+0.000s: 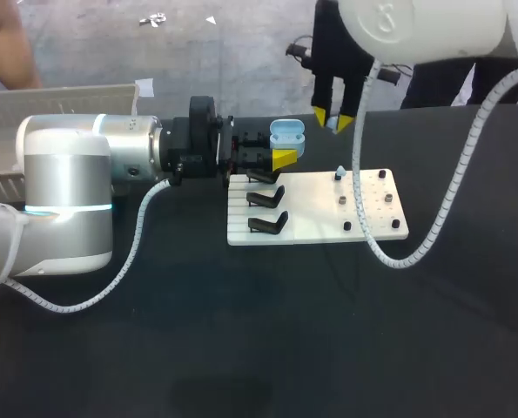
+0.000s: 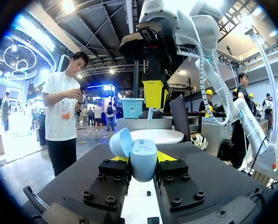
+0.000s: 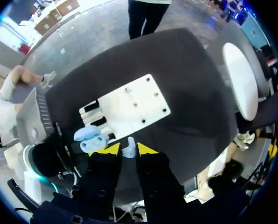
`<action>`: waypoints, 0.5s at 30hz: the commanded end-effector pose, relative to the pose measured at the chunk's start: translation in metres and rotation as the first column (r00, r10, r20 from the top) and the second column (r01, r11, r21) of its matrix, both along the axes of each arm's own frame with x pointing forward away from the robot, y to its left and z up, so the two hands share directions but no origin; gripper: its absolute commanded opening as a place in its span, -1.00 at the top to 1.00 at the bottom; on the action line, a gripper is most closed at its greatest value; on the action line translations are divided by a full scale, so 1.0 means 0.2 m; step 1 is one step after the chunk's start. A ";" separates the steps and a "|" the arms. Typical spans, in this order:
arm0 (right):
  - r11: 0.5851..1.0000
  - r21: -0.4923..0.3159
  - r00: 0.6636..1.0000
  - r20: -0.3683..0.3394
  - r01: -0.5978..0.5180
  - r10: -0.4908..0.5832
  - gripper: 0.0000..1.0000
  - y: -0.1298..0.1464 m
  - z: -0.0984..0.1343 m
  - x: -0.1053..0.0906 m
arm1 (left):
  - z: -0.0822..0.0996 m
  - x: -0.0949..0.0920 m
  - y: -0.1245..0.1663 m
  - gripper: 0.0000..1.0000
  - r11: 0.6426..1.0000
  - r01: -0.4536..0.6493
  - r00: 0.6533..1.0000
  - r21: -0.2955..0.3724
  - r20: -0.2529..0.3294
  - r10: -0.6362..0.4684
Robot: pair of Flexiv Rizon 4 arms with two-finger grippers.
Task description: Pick up each earbud case from the left stands, insert the matching earbuds, close the lid, and place the case in the box.
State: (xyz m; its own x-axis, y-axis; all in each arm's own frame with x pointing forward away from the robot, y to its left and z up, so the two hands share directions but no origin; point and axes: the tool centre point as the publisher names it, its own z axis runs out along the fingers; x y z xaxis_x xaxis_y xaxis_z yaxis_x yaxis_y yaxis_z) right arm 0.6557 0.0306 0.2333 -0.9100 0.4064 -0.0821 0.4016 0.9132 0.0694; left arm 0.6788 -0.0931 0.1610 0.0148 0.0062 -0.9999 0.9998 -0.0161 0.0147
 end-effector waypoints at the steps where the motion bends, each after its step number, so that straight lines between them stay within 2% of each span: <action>1: 1.000 -0.017 1.000 -0.011 -0.020 0.019 1.00 0.07 0.04 0.03 | -0.01 0.00 0.00 1.00 1.000 -0.004 1.000 -0.005 0.004 0.004; 8: 0.998 -0.018 0.998 -0.001 -0.059 0.059 1.00 0.16 0.05 0.04 | -0.01 0.00 0.00 1.00 1.000 -0.004 1.000 -0.005 0.004 0.004; 15: 0.999 -0.029 0.999 -0.014 -0.040 0.039 1.00 0.21 0.03 0.04 | -0.01 0.00 0.00 1.00 1.000 -0.004 1.000 -0.005 0.004 0.004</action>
